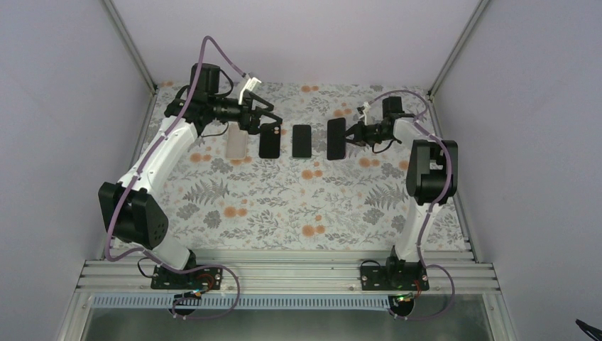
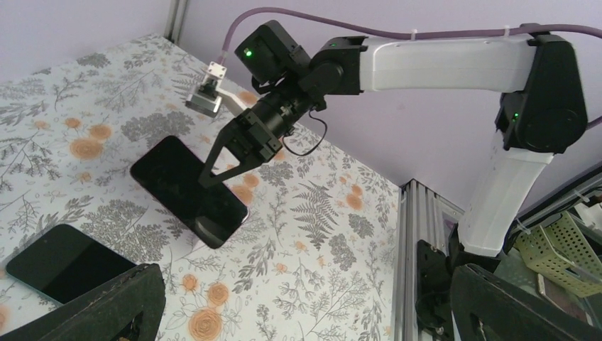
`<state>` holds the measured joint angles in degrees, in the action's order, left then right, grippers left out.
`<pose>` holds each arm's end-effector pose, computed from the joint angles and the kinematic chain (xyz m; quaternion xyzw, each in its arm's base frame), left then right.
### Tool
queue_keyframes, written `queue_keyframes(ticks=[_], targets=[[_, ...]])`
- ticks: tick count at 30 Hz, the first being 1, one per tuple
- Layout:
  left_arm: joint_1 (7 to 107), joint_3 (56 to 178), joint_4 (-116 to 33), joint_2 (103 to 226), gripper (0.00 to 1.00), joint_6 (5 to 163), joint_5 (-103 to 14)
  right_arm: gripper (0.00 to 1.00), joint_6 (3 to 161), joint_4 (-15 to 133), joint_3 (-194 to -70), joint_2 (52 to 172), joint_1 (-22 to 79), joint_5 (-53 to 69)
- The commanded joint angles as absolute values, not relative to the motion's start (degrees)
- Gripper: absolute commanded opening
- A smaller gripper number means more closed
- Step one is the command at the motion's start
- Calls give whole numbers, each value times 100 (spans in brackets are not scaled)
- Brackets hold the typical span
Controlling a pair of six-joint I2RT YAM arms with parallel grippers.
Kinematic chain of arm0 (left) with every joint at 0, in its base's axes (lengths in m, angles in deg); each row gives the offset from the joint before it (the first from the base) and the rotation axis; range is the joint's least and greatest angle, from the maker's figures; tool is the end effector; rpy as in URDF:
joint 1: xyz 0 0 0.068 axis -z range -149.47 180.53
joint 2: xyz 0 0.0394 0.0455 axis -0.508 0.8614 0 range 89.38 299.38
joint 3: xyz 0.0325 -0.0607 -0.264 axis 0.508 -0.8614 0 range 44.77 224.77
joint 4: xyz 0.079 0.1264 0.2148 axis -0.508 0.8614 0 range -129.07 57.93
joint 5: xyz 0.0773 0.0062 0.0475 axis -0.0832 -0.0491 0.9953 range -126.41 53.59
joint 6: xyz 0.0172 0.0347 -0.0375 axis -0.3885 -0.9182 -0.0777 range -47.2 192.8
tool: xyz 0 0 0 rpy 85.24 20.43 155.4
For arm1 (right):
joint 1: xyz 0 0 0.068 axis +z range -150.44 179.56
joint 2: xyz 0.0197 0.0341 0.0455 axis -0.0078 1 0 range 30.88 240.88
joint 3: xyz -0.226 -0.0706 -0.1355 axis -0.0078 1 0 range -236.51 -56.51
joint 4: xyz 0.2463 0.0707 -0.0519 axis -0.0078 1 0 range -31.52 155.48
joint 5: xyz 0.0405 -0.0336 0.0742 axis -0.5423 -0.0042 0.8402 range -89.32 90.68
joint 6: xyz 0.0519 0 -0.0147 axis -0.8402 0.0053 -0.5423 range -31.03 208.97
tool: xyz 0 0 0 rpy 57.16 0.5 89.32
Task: Take the phone out of the phone case
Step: Place the phone at the center of the board.
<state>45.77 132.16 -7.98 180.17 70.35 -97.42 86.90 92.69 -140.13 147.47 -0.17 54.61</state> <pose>0.3266 -0.1213 0.3713 0.3509 0.7170 -0.4911 0.3487 0.4130 0.0308 0.1790 -0.0760 0.8750 0.4480 0.1671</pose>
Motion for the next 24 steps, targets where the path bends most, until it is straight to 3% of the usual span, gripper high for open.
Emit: queue_keyframes(ticks=[1,24], targets=[[4537,13149,-1002,17845,100,7085,-9776,4,8362,9026,-14452,15081,-53,5842],[4467,12948,-1145,17793,100,7175,-9816,10,8197,9511,-15525,16613,-105,6211]])
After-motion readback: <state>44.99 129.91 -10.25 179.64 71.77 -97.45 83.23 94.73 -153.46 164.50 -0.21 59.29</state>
